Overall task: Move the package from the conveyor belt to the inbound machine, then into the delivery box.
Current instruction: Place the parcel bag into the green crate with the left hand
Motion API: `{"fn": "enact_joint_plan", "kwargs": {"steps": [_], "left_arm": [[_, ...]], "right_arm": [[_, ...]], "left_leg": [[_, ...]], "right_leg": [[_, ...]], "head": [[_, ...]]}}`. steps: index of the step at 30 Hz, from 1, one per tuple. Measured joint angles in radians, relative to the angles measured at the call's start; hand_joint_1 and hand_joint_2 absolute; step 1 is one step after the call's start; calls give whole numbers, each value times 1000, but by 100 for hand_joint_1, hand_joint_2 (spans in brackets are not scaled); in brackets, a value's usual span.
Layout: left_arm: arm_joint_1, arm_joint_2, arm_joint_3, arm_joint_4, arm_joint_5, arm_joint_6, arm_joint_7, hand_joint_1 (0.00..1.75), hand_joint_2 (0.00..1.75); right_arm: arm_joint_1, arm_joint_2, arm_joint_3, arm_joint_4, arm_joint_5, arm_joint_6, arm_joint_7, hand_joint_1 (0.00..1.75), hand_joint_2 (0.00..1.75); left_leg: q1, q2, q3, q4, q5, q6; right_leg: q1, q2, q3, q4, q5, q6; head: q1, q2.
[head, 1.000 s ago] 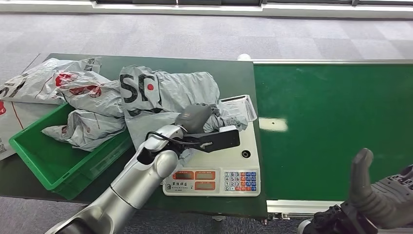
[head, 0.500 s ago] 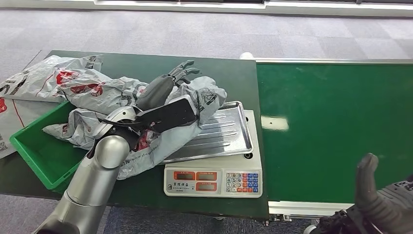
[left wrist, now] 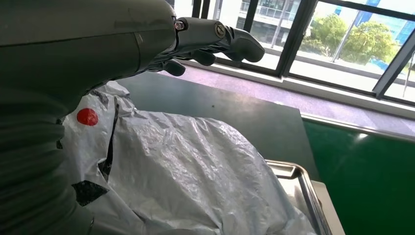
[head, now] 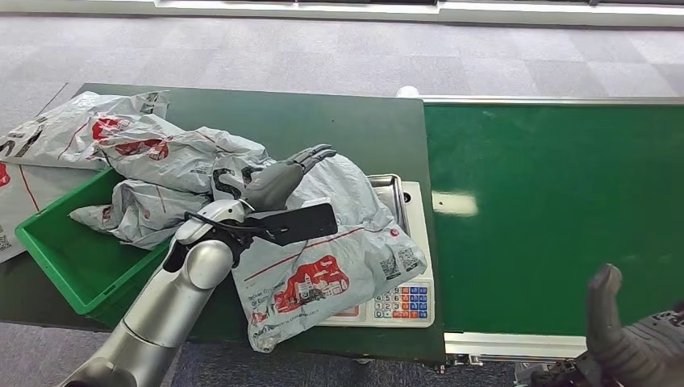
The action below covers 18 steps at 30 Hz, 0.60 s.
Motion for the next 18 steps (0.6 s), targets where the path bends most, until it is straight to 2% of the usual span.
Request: {"fn": "enact_joint_plan", "kwargs": {"steps": [5,10,14,18], "left_arm": [[5,6,-18,29,-9,25,14,0,175],[0,2,-78,128,-175,49,77,0,175],[-13,-50,-159,326,-306,83,91,1,175],[-68,-112,-216,501,-366,86,108,2,175]], "right_arm": [[12,-3,-1,-4,-1,0,0,0,175],[12,-6,-1,-8,1,0,0,0,175],[4,-6,-1,-7,13,0,0,0,175],[-2,-6,-1,-6,17,0,0,0,175]], "left_leg": [[0,0,0,0,0,0],[0,0,0,0,0,0],[0,-1,1,0,0,0],[-1,-10,10,0,-4,5]], "right_leg": [[0,0,0,0,0,0],[0,0,0,0,-1,0],[-2,-1,1,0,-1,1],[-2,-11,16,-1,-8,5]], "head": [[0,0],[0,0],[0,0],[0,0]]}}
